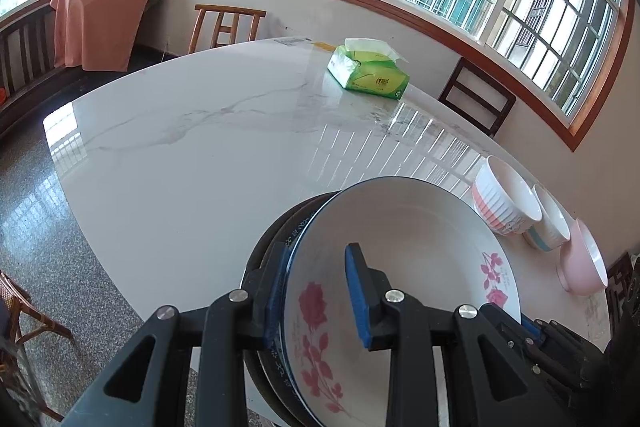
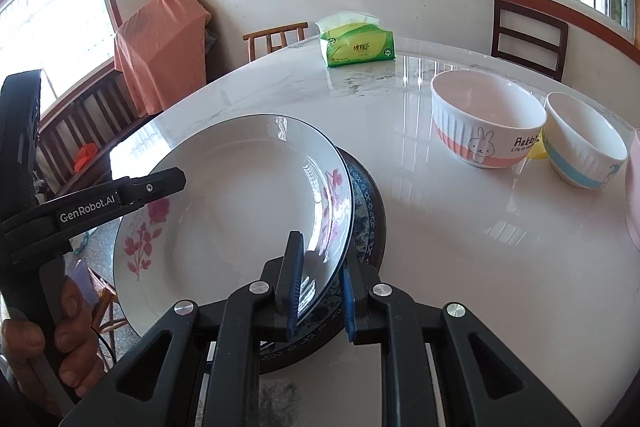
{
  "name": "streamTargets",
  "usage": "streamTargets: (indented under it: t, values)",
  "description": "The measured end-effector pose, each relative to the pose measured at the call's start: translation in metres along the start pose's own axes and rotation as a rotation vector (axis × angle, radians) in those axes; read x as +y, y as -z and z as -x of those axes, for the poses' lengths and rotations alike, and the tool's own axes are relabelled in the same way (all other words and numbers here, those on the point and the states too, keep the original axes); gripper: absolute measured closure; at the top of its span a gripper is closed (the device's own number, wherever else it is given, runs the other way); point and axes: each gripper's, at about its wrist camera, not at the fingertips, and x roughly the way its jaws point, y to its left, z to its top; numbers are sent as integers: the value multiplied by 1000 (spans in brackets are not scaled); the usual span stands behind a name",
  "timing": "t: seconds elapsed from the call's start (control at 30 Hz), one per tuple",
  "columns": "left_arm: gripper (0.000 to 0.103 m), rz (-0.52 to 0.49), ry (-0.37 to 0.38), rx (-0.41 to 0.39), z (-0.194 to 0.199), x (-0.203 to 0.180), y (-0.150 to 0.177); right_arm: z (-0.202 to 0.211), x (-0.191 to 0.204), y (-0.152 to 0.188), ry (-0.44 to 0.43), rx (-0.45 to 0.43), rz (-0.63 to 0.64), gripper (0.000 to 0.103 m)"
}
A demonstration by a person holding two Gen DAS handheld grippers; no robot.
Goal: Organize plates and bowls
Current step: 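Lower the flowered plate onto the blue-and-white plate stack and release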
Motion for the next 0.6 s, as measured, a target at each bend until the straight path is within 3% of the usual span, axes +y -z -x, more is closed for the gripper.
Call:
streamTargets:
  t: [0.2,0.47,0.6]
  values:
    - [73,5,-1,8,-6,4,1,-5,3,2,14,0,16,87]
    - [73,-47,4,-106,21,-6,-5,-8,10,2,50,-32,66,80]
    - [73,-39,9,-124,27,-5,-4,-9,11,4,61,-60,79,78]
